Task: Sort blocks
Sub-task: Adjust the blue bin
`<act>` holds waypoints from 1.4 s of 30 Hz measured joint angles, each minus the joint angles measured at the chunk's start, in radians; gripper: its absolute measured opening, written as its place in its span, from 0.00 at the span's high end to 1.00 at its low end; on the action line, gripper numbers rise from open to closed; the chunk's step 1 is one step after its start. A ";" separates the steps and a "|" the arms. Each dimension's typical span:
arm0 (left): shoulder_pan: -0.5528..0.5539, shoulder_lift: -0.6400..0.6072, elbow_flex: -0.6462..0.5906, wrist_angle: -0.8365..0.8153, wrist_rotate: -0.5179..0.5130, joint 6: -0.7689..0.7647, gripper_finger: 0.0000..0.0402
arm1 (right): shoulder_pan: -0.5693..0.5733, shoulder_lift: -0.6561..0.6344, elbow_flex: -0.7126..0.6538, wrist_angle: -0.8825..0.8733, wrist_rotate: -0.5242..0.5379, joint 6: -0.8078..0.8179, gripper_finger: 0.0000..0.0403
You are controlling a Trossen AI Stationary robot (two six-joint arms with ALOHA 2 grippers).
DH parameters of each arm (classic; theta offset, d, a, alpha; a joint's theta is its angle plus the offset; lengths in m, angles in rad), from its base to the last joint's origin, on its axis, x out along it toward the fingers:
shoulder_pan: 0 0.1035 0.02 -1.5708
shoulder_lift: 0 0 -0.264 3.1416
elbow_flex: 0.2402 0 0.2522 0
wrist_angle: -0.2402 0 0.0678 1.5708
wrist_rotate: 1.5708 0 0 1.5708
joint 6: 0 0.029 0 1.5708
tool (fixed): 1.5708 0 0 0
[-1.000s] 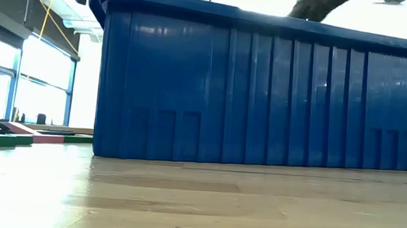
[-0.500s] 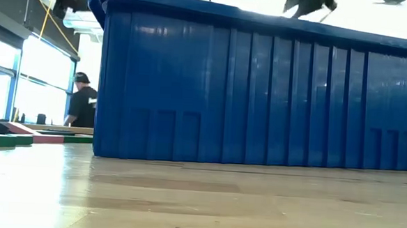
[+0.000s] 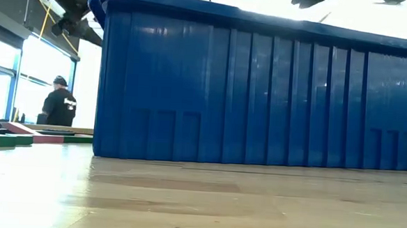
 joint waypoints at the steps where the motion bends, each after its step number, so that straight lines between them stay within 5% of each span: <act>1: 0.036 0.007 0.000 0.005 0.026 0.003 0.39 | 0.001 0.006 0.000 -0.007 0.005 0.000 0.54; 9: 0.232 0.172 -0.022 0.175 0.273 0.047 0.39 | 0.004 0.049 0.000 -0.037 0.004 0.021 0.54; 25: 0.362 0.496 -0.020 0.629 0.319 0.059 0.55 | 0.029 0.054 0.000 -0.065 -0.010 -0.003 0.54; 32: 0.378 0.527 -0.019 0.677 0.341 0.077 0.58 | 0.158 0.084 -0.001 0.062 -0.326 -0.254 0.54; 42: 0.376 0.528 -0.021 0.678 0.345 0.108 0.58 | 0.226 0.237 -0.001 0.047 -0.411 -0.195 0.52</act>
